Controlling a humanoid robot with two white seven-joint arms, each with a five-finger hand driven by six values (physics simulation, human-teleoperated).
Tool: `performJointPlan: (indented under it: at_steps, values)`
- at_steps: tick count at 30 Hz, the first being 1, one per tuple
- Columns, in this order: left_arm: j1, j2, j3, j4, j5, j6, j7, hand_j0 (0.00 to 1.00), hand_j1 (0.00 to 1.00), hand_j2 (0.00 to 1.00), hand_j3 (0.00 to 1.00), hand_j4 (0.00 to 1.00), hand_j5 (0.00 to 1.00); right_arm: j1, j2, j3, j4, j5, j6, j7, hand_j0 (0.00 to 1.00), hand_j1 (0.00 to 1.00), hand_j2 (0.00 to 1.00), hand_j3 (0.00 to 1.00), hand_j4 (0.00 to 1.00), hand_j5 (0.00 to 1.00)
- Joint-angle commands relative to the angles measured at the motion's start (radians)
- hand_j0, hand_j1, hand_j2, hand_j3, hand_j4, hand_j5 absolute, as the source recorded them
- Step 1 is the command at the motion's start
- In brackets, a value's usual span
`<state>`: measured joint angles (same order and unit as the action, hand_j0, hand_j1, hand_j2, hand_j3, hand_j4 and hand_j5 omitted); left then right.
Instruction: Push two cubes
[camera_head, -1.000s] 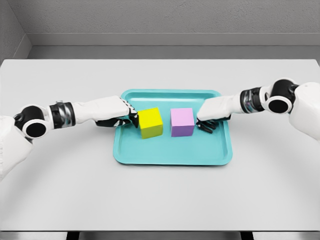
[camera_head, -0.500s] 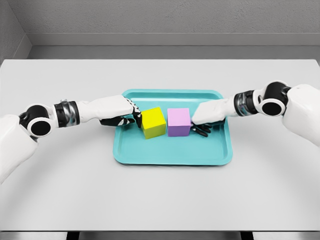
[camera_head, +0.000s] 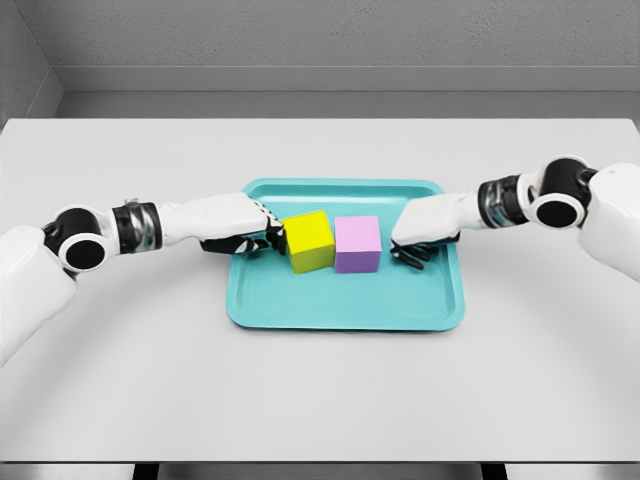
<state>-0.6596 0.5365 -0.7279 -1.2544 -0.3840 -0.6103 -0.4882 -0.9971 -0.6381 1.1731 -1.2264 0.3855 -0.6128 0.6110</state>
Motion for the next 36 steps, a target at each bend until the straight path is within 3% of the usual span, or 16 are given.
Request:
performJointPlan:
  at_steps: [1,6,12,16,36]
  values:
    - [-0.003,0.002,0.001,0.016,-0.001,-0.001,0.000,0.47,0.47,0.47,0.47,0.47,0.47,0.000,-0.038,0.000,-0.056,-0.005,0.002,0.000,0.11,0.11,0.11,0.11,0.11,0.11]
    - [-0.018,-0.009,-0.001,0.047,0.001,-0.001,0.000,0.47,0.47,0.47,0.47,0.47,0.47,-0.003,-0.086,-0.001,-0.094,-0.005,0.002,0.000,0.11,0.11,0.11,0.11,0.11,0.11]
    - [-0.046,-0.035,-0.002,0.082,0.001,-0.001,0.000,0.48,0.48,0.48,0.48,0.48,0.48,0.011,-0.144,0.011,-0.249,-0.007,0.002,0.000,0.12,0.12,0.12,0.12,0.12,0.12]
    - [-0.055,-0.059,-0.004,0.105,0.001,-0.001,-0.001,0.48,0.48,0.48,0.48,0.48,0.48,0.012,-0.140,0.048,-0.289,-0.008,0.002,0.000,0.12,0.12,0.12,0.12,0.12,0.12]
    - [-0.072,-0.069,-0.041,0.104,0.001,-0.001,-0.015,0.48,0.48,0.48,0.48,0.48,0.48,0.014,-0.114,0.069,-0.286,-0.013,0.002,0.000,0.12,0.12,0.12,0.12,0.12,0.12]
